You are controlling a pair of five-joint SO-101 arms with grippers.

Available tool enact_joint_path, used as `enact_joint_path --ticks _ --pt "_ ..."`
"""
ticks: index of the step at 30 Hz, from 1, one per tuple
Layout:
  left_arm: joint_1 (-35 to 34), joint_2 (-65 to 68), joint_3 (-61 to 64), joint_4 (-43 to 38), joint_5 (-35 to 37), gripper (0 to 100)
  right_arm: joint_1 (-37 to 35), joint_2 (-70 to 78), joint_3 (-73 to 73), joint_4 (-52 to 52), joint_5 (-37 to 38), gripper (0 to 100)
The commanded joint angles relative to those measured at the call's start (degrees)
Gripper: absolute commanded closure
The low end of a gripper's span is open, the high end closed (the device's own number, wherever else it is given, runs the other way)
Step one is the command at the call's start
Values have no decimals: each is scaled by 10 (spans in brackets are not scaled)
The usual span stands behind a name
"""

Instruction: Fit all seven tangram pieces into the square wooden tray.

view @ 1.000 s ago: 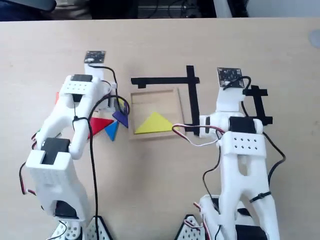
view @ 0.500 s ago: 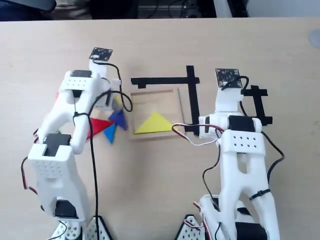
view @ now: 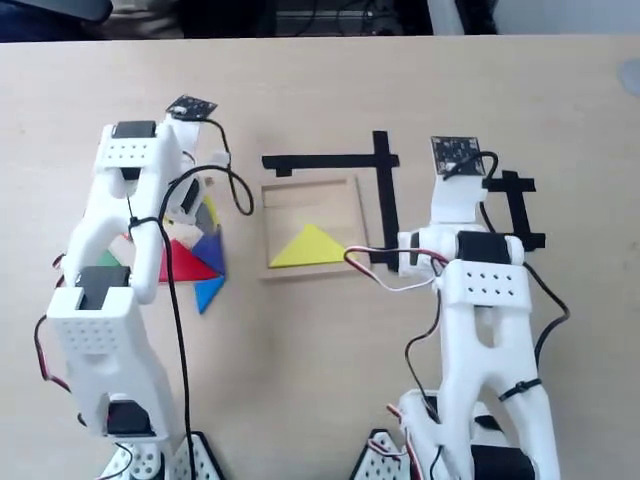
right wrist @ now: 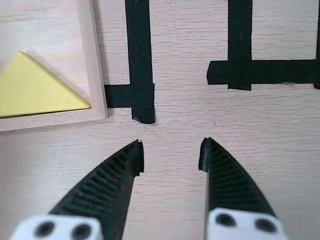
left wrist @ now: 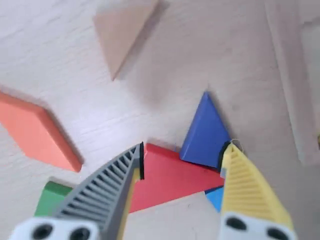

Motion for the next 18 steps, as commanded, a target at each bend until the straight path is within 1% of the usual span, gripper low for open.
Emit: enact_joint_path --ticks 1,3,5,7,9,12,15,18 --pt "8 -4 -36 44 54 738 -8 0 -2 -8 6 802" --pt "8 -3 -22 43 92 717 -8 0 -2 -7 6 802" --pt "9 -3 0 36 156 680 -8 0 -2 -5 6 802" --pt "26 -9 33 16 204 664 -8 0 -2 -4 6 802" --pt "48 -9 56 -12 218 666 -8 -1 -2 -4 6 802" --pt "74 -3 82 -64 220 687 -8 0 -2 -4 6 802" --pt "78 -2 98 -101 218 702 -8 0 -1 -4 6 802" --pt "70 -1 105 -108 215 701 -8 0 -1 -4 6 802"
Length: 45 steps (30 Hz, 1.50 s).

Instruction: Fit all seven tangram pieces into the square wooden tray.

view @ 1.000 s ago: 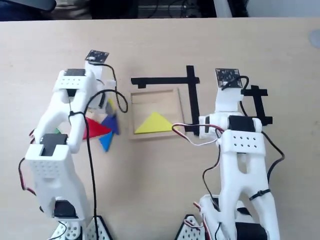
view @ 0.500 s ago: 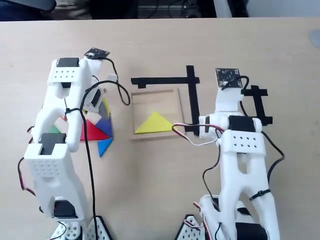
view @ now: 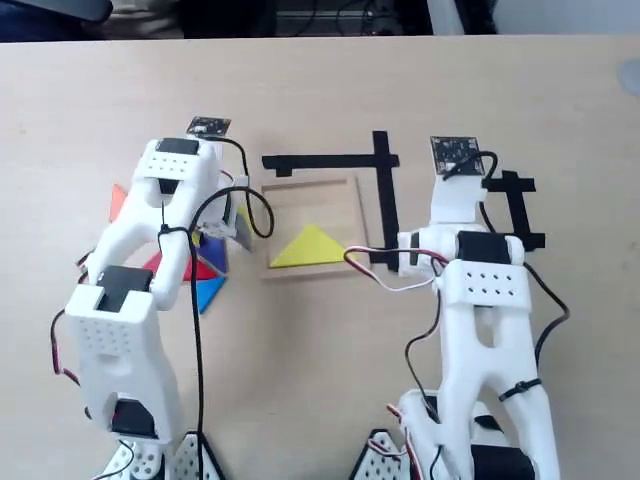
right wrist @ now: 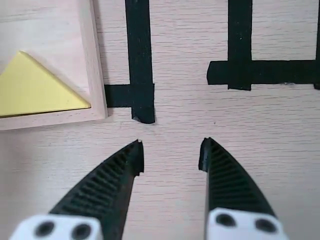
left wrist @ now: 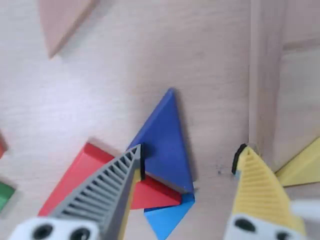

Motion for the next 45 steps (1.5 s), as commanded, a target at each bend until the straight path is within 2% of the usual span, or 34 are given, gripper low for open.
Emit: enact_joint_path --ticks 1,6,10,12,15,21,27,32,39,45 --pt "-7 -4 7 -15 -2 701 -8 0 -1 -4 4 802" --pt "-36 -4 4 -18 -44 702 -8 0 -1 -4 4 802" --pt "-29 -4 -15 -19 -129 702 -8 0 -1 -4 4 802" --pt "-25 -11 -22 -14 -146 703 -16 0 -1 -4 4 802" --pt "-30 -17 -36 -2 -124 703 -33 -2 10 -6 4 802" --pt "-42 -18 -36 20 -28 702 -43 -2 11 -7 4 802" --pt "-36 -55 -45 30 -19 702 -43 0 11 -7 25 802" --pt "-42 -54 -34 29 48 704 -43 -1 11 -4 26 802" --pt "-44 -11 -19 -16 95 705 -43 0 11 -4 26 802" --pt "-87 2 -18 -18 114 705 -44 0 11 -4 27 802"
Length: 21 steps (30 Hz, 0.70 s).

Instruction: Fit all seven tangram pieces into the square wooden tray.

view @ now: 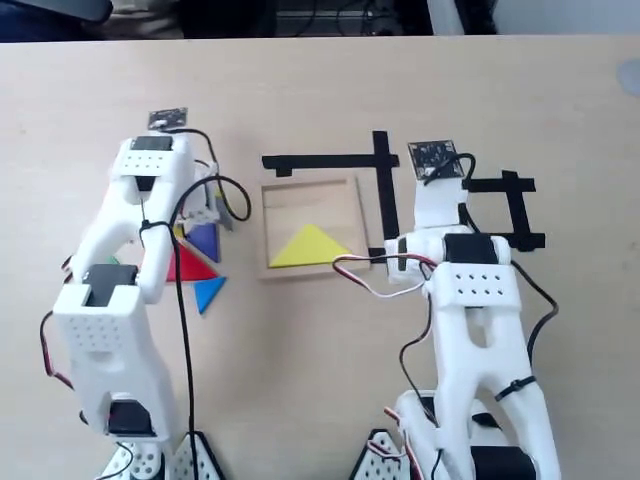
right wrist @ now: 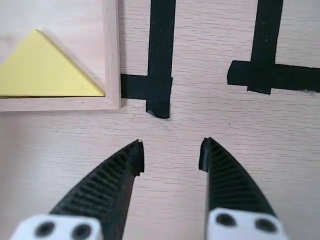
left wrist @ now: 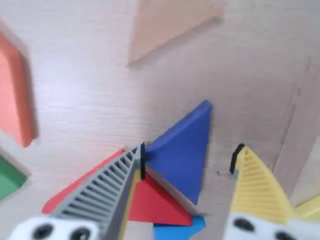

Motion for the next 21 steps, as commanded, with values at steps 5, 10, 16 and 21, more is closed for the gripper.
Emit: enact_joint_path --ticks 5,10,16,21 --pt "-41 -18 -1 -1 -8 730 -10 0 -3 -4 5 802" --pt "-22 -15 15 -6 -15 728 -10 0 -3 -4 5 802" --pt "-11 -17 22 -2 -12 728 -10 0 -3 -4 5 802" --pt "-5 -14 40 -6 -12 729 -10 0 -3 -4 5 802"
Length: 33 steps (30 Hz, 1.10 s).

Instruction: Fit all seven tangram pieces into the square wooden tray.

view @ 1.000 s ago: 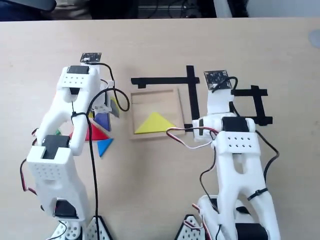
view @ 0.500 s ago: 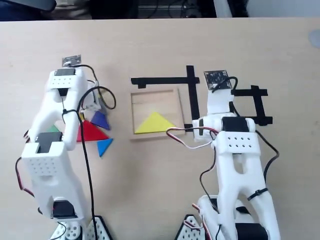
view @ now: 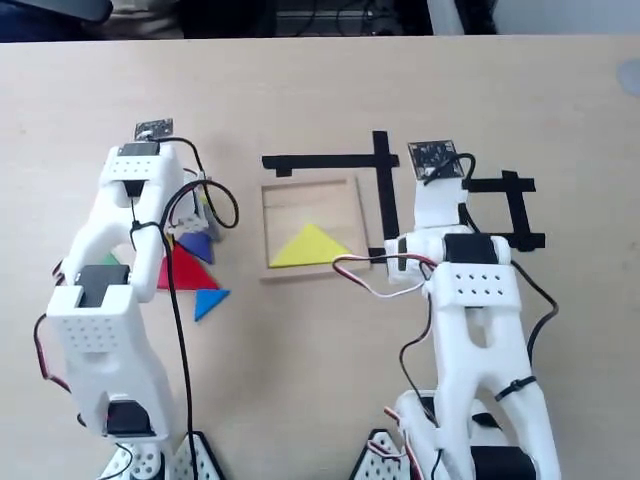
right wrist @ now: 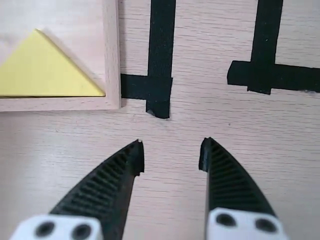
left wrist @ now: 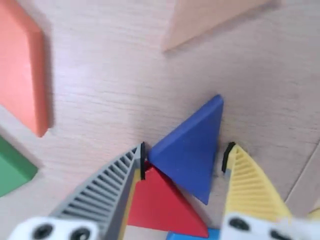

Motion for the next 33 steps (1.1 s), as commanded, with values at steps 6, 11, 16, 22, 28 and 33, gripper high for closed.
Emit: enact_joint_path --ticks 6,11,16,22,28,33 --pt "15 -13 1 -4 21 729 -10 0 -3 -4 5 802" --pt "19 -10 2 -15 19 729 -10 -1 1 -6 5 802" --pt "15 19 -28 -6 19 733 -10 -3 2 -7 5 802" --pt "14 72 -97 44 25 737 -10 -3 2 -7 5 802" --pt "14 110 -153 74 19 822 -10 -2 2 -7 6 802" --pt "14 114 -160 80 19 827 -10 -1 2 -7 6 802"
